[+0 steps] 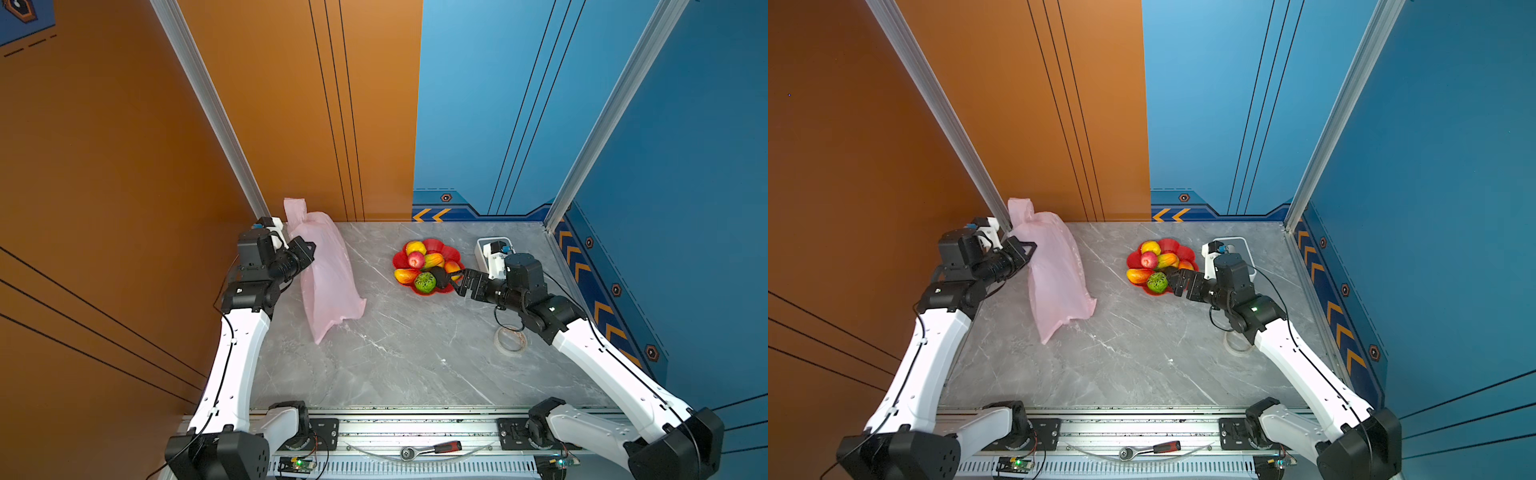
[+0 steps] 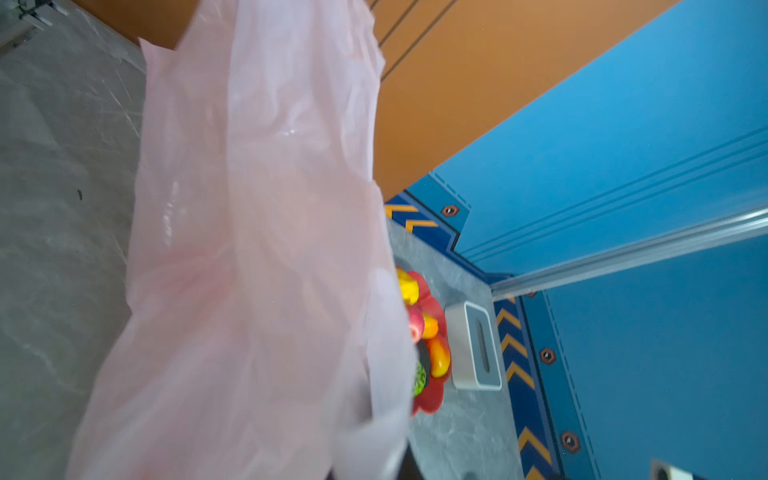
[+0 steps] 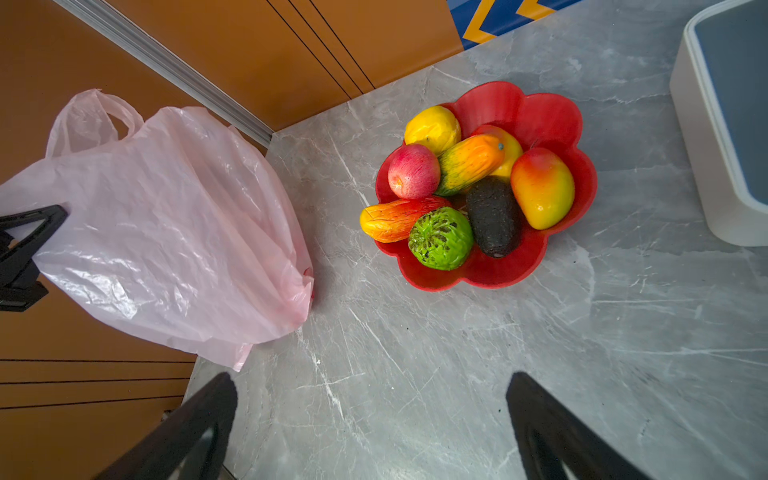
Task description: Place the fruits into the plastic bag
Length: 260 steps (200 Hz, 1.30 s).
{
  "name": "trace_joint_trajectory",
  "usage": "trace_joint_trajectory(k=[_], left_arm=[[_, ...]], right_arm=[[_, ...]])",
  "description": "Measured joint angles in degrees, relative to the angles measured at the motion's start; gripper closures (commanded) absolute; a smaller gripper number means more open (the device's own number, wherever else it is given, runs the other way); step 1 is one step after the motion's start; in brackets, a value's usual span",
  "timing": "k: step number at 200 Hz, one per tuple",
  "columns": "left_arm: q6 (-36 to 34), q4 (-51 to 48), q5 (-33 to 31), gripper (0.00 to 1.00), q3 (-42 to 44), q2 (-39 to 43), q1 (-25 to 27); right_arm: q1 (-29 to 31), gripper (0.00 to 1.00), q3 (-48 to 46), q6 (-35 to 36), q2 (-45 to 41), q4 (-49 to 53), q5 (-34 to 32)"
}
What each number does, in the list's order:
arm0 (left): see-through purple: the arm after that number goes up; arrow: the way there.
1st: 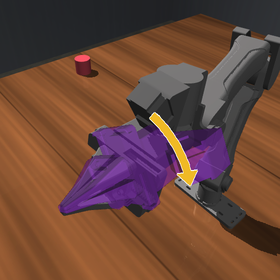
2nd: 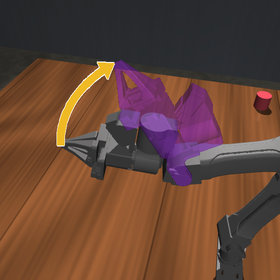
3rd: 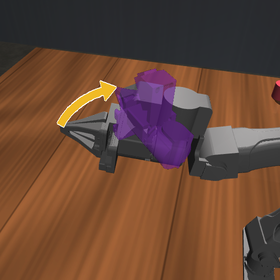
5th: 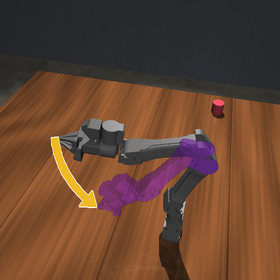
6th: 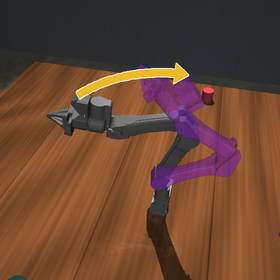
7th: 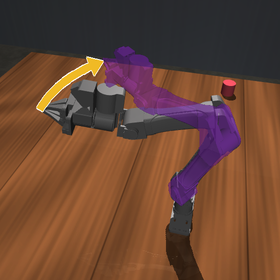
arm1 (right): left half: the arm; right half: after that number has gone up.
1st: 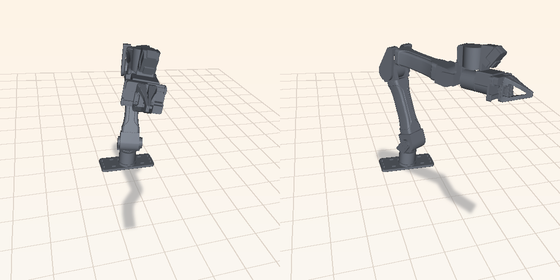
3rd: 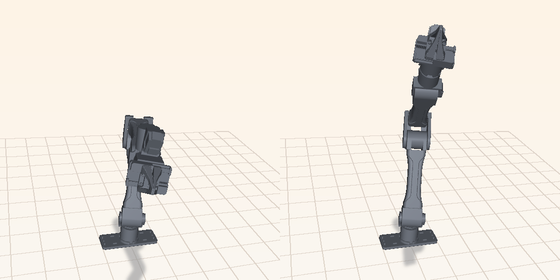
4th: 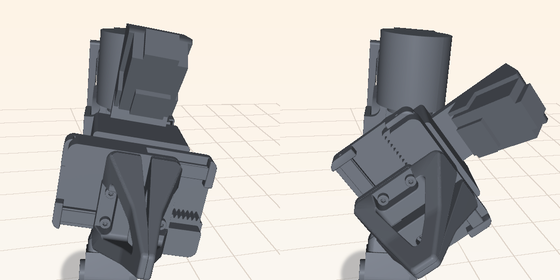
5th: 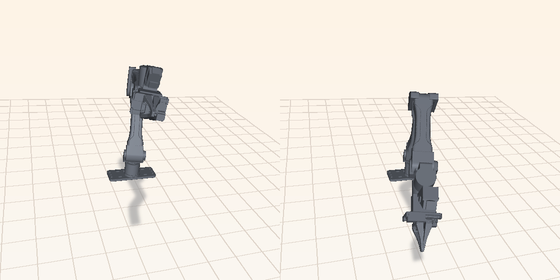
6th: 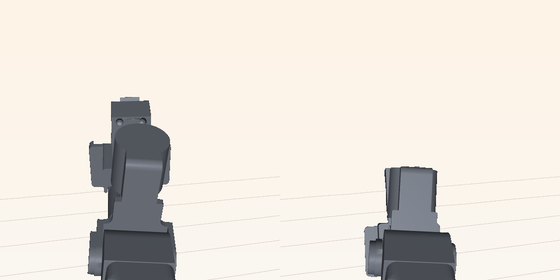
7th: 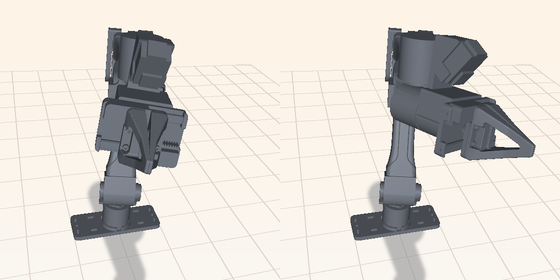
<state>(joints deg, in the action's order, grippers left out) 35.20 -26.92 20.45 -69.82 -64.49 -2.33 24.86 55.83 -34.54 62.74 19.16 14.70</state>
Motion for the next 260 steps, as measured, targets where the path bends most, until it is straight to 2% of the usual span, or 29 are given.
trace_joint_trajectory(k=[33,63,95,117,145,178,217,260], left_arm=[[-10.21,-13.51,-4.09,1.0,-9.29,-1.07,9.55],[-20.06,-21.44,-10.32,1.0,-17.42,-4.28,24.72],[-28.35,-26.34,-18.29,1.0,-18.1,-6.27,40.48],[-31.85,-27.98,-23.74,1.0,-14.38,-6.51,48.57],[-32.63,-29.51,-28.06,1.0,-6.82,-6.45,52.43],[-32.15,-30.75,-31.06,1.0,-0.57,-3.5,53.4],[-31.78,-30.56,-32.26,1.0,0.55,3.63,53.02],[-31.78,-30.32,-32.24,1.0,2.25,4.66,51.69]], right_arm=[[0.0,0.0,0.72,0.0,-0.63,1.4,0.02],[0.0,0.0,1.66,0.0,-0.66,1.92,0.02],[0.0,0.0,1.99,0.0,-0.72,1.97,0.02],[0.0,0.0,1.99,0.0,-0.72,2.47,0.02],[0.0,0.0,1.99,0.07,-0.72,3.45,0.02],[0.0,0.0,1.99,0.17,-0.7,4.61,0.04],[1.75,0.0,2.45,2.89,1.09,5.27,1.81],[7.52,0.0,4.31,10.43,5.18,8.35,3.87]])
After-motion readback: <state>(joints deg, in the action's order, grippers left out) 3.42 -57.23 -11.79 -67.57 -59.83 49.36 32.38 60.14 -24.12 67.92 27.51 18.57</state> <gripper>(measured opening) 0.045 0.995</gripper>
